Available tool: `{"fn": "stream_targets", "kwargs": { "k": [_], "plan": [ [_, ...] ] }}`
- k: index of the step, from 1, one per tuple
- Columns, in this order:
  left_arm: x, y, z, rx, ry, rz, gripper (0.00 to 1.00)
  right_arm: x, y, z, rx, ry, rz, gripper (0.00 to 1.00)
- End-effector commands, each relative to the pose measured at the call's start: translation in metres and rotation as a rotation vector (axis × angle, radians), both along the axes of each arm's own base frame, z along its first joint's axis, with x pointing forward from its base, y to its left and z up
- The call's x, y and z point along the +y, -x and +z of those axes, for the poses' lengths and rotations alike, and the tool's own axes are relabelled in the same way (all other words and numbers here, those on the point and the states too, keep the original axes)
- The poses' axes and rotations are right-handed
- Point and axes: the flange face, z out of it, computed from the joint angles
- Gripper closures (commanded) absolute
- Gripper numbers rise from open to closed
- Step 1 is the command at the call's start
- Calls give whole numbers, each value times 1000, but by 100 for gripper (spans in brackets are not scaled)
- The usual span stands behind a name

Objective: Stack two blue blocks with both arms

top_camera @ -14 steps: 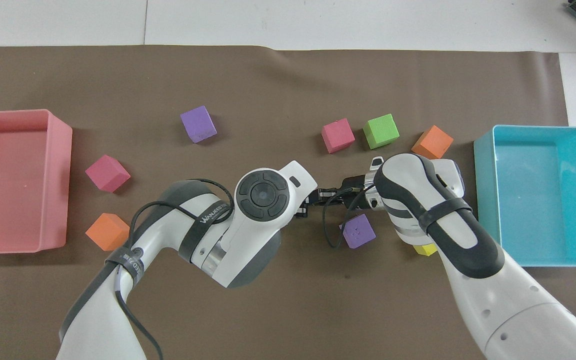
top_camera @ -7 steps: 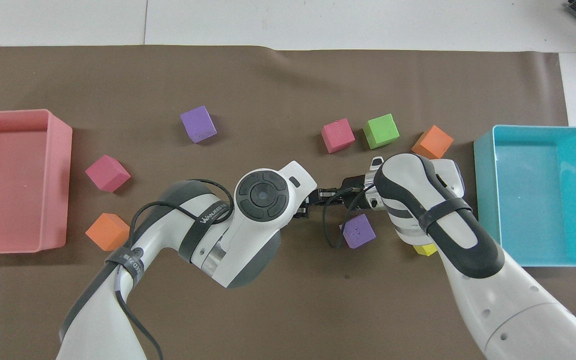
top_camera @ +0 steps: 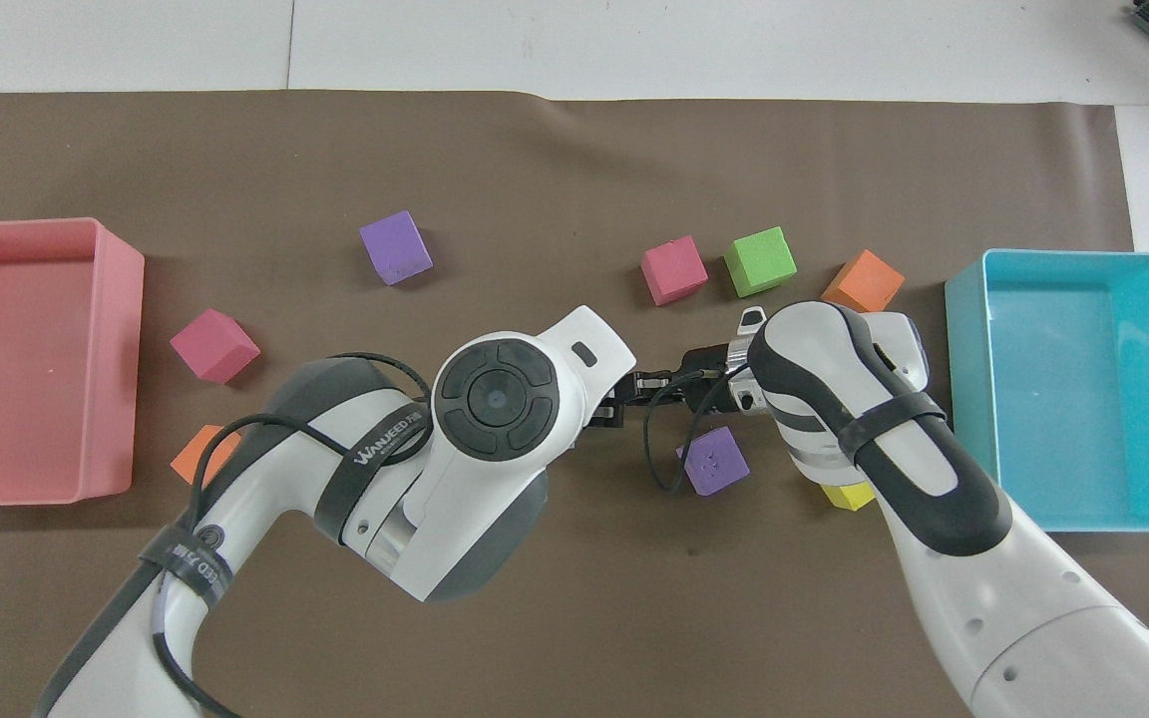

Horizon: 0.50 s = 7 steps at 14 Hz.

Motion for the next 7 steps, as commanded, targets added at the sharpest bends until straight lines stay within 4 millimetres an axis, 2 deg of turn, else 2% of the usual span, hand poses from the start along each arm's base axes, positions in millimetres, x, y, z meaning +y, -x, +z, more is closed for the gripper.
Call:
{"fn": "stream_targets", "kwargs": {
  "k": [1, 3, 6, 7],
  "plan": [
    [28, 5, 33, -7, -5, 18, 0, -6, -8, 33, -20, 59, 55, 100],
    [72, -11, 53, -25, -6, 1, 0, -11, -14, 59, -19, 139, 80, 100],
    [137, -34, 70, -17, -31, -66, 0, -16, -21, 90, -27, 242, 91, 100],
    [163, -41, 70, -12, -39, -82, 0, -18, -24, 103, -35, 288, 95, 91]
  ]
}}
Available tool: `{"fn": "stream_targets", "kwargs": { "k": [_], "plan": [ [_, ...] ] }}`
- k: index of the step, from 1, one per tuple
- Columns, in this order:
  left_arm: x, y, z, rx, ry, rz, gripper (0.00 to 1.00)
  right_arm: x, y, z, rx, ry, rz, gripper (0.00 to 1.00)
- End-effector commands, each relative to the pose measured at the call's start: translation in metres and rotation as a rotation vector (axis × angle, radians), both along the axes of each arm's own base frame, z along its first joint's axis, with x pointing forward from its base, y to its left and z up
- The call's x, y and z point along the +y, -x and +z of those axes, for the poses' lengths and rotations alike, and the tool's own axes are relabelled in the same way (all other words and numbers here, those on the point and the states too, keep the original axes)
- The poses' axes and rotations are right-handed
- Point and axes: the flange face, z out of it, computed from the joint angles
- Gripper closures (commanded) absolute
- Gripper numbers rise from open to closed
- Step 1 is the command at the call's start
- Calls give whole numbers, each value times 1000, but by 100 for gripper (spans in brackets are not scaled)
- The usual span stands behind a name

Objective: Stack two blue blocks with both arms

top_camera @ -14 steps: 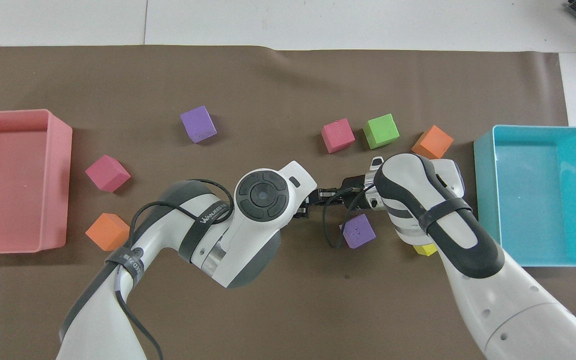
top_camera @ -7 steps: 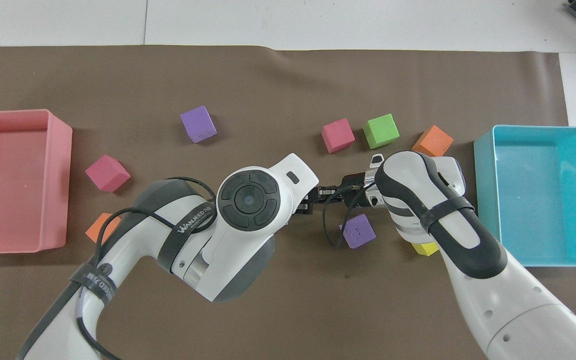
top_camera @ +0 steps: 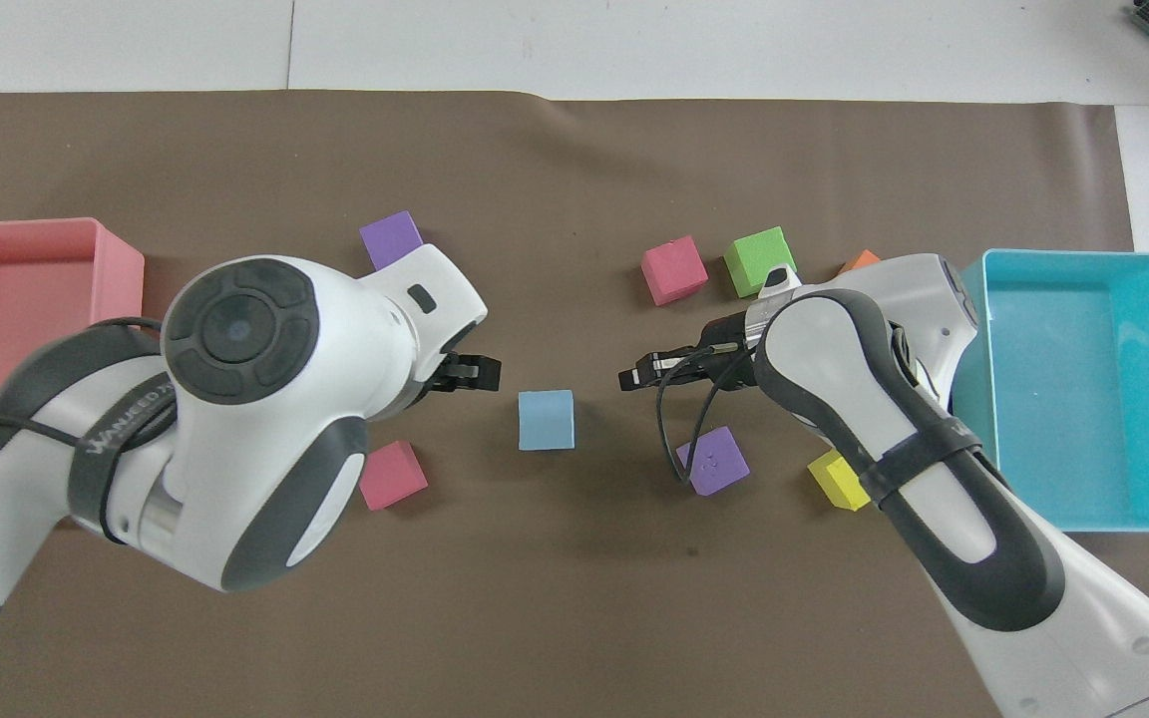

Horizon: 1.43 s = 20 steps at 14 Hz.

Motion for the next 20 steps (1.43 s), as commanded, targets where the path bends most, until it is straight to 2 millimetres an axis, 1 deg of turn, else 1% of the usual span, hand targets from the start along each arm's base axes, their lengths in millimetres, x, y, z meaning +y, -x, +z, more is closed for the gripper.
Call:
{"fn": "stream_targets", "kwargs": {
  "k": [1, 2, 3, 5, 6, 7, 8, 9, 11, 12, 13, 14, 16, 17, 18, 20],
  "plan": [
    [61, -5, 5, 9, -24, -61, 0, -12, -6, 32, -1, 103, 4, 70],
    [81, -9, 6, 8, -28, -85, 0, -18, -6, 40, -13, 140, 8, 48],
    [105, -15, 9, 12, -33, -89, 0, -21, -5, 49, -39, 170, 27, 0],
    [144, -24, 19, 16, -41, -127, 0, -34, -6, 64, -84, 246, 55, 0],
    [166, -29, 31, 9, -42, -127, 0, -44, -7, 71, -99, 291, 58, 0],
    [180, -34, 42, 10, -44, -118, 0, -56, -8, 79, -116, 332, 58, 0],
    [190, -38, 53, 6, -43, -100, 0, -64, -9, 85, -128, 360, 57, 0],
    [197, -41, 65, -3, -37, -86, 0, -70, -10, 91, -141, 392, 59, 0],
    [199, -45, 95, -6, -37, -83, 0, -87, -10, 101, -144, 486, 54, 0],
    [200, -45, 110, 3, -41, -81, 0, -95, -10, 111, -135, 525, 43, 0],
    [207, -46, 122, 17, -47, -72, 0, -106, -10, 118, -101, 557, 36, 0],
    [213, -45, 132, 31, -44, -60, 0, -115, -11, 130, -67, 582, 26, 0],
    [215, -43, 148, 46, -38, -58, 0, -140, -8, 149, -5, 628, -26, 0],
    [215, -42, 157, 53, -35, -59, 0, -154, -5, 159, 0, 645, -60, 0],
    [217, -42, 161, 63, -36, -56, 0, -170, -2, 167, 7, 663, -91, 0],
    [231, -41, 163, 68, -33, -34, 0, -206, 6, 183, 13, 708, -128, 0]
  ]
}}
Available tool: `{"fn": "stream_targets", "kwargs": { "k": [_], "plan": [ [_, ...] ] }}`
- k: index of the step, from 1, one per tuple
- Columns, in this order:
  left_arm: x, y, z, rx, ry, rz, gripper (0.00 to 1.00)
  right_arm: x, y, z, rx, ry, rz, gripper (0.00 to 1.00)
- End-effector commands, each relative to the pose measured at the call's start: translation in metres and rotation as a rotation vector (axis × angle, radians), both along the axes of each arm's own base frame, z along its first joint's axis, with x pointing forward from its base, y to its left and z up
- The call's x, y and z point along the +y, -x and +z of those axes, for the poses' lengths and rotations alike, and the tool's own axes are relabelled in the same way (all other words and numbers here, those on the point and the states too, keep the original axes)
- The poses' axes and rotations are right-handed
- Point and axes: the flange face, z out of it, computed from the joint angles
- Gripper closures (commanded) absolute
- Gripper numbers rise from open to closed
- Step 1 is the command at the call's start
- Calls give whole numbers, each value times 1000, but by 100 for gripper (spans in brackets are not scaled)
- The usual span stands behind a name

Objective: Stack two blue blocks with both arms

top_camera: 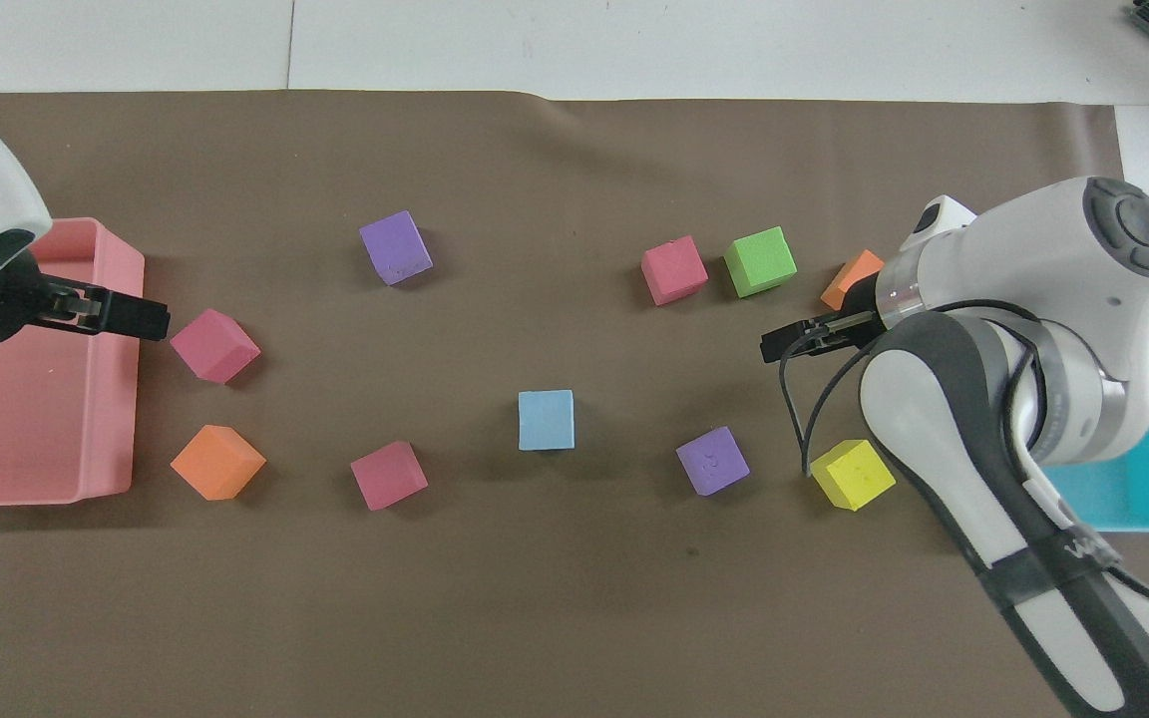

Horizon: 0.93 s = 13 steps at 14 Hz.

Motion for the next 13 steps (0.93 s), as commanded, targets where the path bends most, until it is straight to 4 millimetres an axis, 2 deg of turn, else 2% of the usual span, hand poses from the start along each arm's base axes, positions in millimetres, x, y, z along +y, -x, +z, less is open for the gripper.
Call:
{"fn": "stream_targets", "kwargs": {
  "k": [1, 3, 5, 9, 13],
  "plan": [
    [19, -4, 6, 23, 16, 25, 0, -44, 15, 25, 0, 61, -71, 0],
    [19, 3, 8, 27, 23, 27, 0, -64, 25, 38, 4, 87, -95, 0],
    [18, 10, 4, 39, 20, 34, 0, -74, 33, 56, -25, 113, -104, 0],
    [21, 17, 2, 80, 17, 57, 0, -77, 38, 104, -100, 124, -106, 0],
    [20, 20, 0, 79, 15, 51, 0, -81, 47, 144, -91, 139, -107, 0]
  ]
}}
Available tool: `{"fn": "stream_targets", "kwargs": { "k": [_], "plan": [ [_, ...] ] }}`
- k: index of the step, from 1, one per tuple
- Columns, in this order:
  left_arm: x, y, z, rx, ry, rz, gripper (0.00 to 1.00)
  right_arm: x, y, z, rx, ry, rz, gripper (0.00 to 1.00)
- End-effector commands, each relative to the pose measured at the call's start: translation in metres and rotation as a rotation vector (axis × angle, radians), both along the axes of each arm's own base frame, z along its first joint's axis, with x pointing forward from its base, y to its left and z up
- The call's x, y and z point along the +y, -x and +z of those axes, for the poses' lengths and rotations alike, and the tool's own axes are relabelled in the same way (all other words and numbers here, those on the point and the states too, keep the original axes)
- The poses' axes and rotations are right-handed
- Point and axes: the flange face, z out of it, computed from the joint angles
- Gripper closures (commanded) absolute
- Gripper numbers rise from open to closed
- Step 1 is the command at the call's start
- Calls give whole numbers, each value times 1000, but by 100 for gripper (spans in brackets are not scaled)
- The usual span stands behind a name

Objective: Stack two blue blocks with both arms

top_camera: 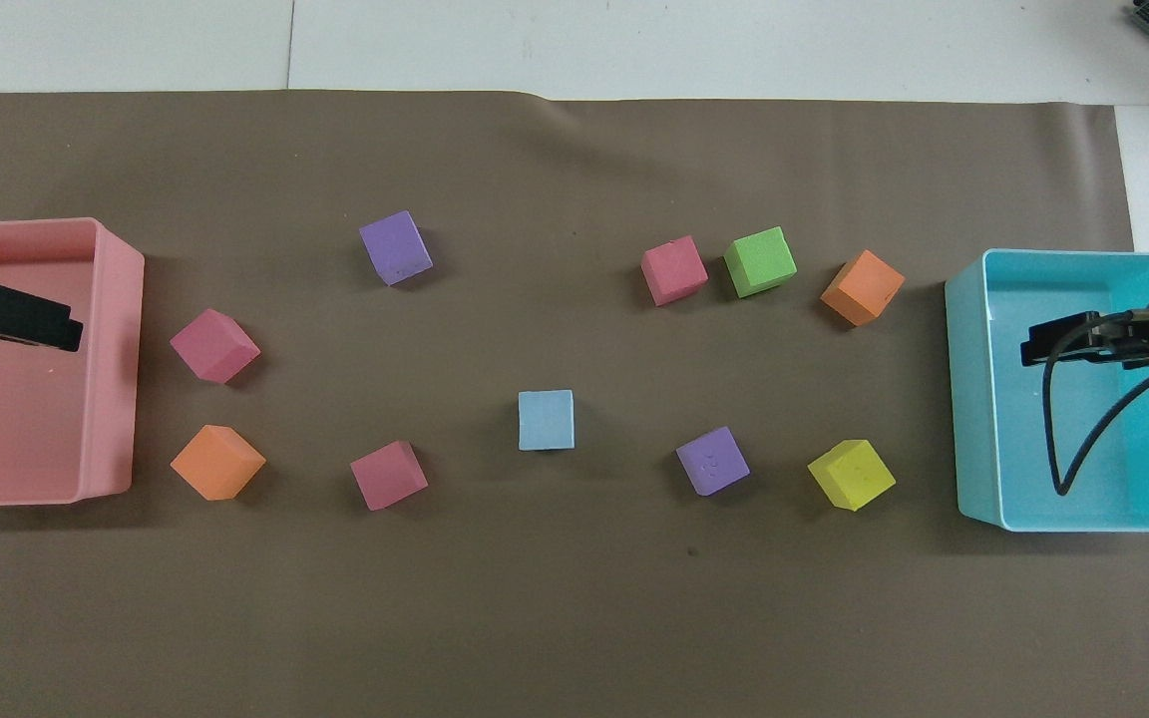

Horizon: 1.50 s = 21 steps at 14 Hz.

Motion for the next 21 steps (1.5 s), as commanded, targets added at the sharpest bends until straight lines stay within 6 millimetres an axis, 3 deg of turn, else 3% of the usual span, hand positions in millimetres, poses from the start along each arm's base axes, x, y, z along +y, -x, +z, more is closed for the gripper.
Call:
{"fn": "stream_targets", "kwargs": {
  "k": [1, 6, 21],
  "plan": [
    [3, 10, 0, 11, 10, 10, 0, -6, 7, 32, 12, 46, -22, 0],
    [4, 12, -3, 22, 9, 13, 0, -2, 23, 60, 15, 66, -18, 0],
    [4, 14, -2, 10, 3, 8, 0, 19, 28, 58, 12, 5, 6, 0]
  ]
}}
